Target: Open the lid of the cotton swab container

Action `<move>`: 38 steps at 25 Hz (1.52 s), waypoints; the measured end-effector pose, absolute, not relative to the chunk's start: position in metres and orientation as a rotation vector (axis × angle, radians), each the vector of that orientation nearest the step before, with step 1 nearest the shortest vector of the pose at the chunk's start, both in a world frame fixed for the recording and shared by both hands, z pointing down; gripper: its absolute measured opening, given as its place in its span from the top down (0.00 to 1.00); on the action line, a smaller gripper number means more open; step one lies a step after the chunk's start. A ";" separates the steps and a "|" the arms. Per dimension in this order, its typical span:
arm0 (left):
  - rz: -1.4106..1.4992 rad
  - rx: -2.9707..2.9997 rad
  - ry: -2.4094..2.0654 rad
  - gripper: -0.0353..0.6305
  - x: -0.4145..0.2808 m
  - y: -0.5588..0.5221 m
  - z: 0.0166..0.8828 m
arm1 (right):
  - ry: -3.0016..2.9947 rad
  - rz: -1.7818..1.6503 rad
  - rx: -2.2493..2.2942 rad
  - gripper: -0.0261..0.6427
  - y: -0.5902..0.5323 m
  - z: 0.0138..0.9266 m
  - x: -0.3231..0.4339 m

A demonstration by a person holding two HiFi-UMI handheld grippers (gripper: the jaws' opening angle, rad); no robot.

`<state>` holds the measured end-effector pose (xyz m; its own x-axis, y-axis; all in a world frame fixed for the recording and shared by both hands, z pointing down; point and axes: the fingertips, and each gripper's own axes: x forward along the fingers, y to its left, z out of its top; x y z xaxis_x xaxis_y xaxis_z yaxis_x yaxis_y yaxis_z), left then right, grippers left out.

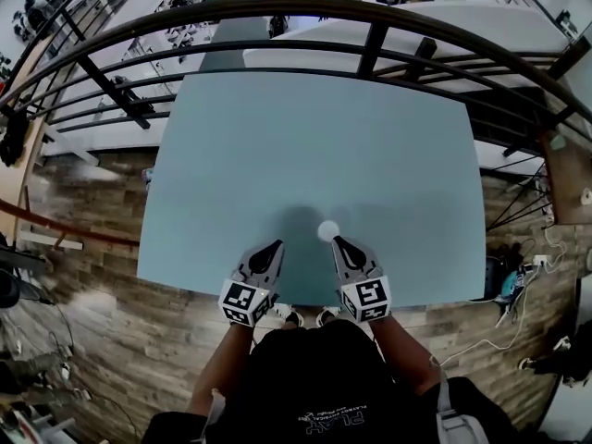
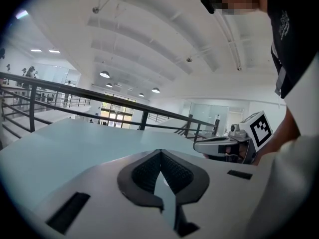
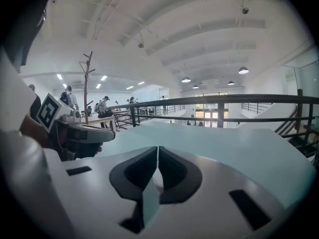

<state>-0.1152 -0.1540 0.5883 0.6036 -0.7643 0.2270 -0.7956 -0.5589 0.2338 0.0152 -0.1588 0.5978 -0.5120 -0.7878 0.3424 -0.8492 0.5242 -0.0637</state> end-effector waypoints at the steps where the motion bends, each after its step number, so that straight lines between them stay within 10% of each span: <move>1: 0.149 2.522 -1.257 0.93 -0.112 -0.153 0.592 | -2.491 0.331 1.370 0.93 -0.157 0.602 0.017; 20: 0.217 2.461 -1.221 0.93 -0.102 -0.141 0.638 | -2.397 0.404 1.328 0.92 -0.140 0.663 0.023; 26: 0.232 2.462 -1.203 0.93 -0.103 -0.140 0.643 | -2.364 0.460 1.317 0.71 -0.142 0.677 0.014; 38: 0.231 2.429 -1.251 0.93 -0.121 -0.155 0.652 | -2.259 0.451 1.423 0.65 -0.167 0.701 0.011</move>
